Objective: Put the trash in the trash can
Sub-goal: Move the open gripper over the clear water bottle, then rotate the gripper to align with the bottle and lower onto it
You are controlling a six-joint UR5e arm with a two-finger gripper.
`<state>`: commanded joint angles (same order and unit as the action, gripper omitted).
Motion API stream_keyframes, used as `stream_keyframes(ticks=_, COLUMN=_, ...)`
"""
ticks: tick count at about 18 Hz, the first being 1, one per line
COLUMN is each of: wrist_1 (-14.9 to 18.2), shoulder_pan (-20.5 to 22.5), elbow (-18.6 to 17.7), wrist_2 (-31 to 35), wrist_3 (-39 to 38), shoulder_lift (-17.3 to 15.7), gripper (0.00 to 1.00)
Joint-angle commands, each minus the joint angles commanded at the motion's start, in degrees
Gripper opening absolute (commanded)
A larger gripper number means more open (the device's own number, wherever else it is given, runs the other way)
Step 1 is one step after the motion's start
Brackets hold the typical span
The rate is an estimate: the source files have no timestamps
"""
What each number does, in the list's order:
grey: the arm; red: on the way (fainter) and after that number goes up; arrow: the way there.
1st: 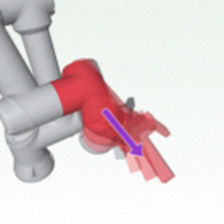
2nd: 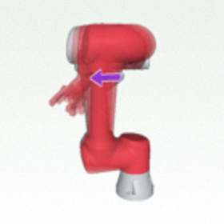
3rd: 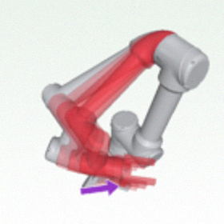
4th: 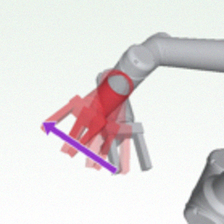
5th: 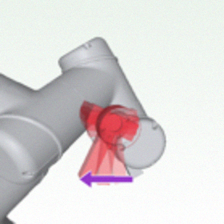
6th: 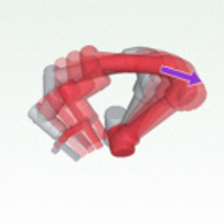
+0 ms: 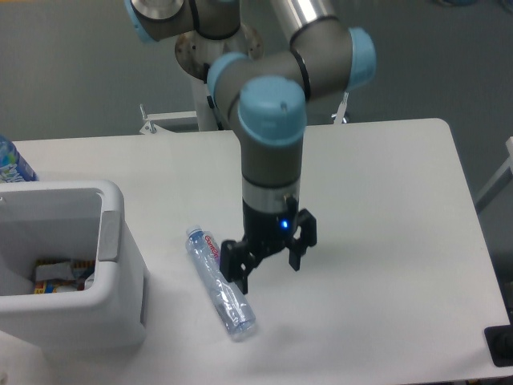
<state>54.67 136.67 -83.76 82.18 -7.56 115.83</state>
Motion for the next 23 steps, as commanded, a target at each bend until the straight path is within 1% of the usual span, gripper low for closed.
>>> stream_keyframes(ticks=3, wrist_1=0.1, shoulder_pan=-0.2, elbow=0.1, wrist_2=0.1, wrist_3=-0.1, shoulder_lift=2.3, gripper=1.00)
stream_keyframes(ticks=5, wrist_1=-0.1, shoulder_pan=-0.3, elbow=-0.4, wrist_2=0.1, wrist_3=-0.1, shoulder_lift=2.8, gripper=1.00)
stream_keyframes(ticks=8, wrist_1=-0.3, shoulder_pan=-1.0, elbow=0.1, wrist_2=0.4, wrist_3=0.0, shoulder_lift=5.5, gripper=1.00)
stream_keyframes(ticks=12, wrist_1=-0.4, shoulder_pan=-2.7, elbow=0.0, wrist_2=3.5, wrist_3=-0.4, shoulder_lift=7.4, gripper=1.00)
stream_keyframes(ticks=17, wrist_1=-0.4, shoulder_pan=-4.3, elbow=0.1, wrist_2=4.5, wrist_3=-0.5, shoulder_lift=8.2, gripper=1.00)
stream_keyframes(ticks=23, wrist_1=-0.4, shoulder_pan=-5.5, elbow=0.6, wrist_2=4.7, wrist_3=-0.6, shoulder_lift=10.2, gripper=1.00)
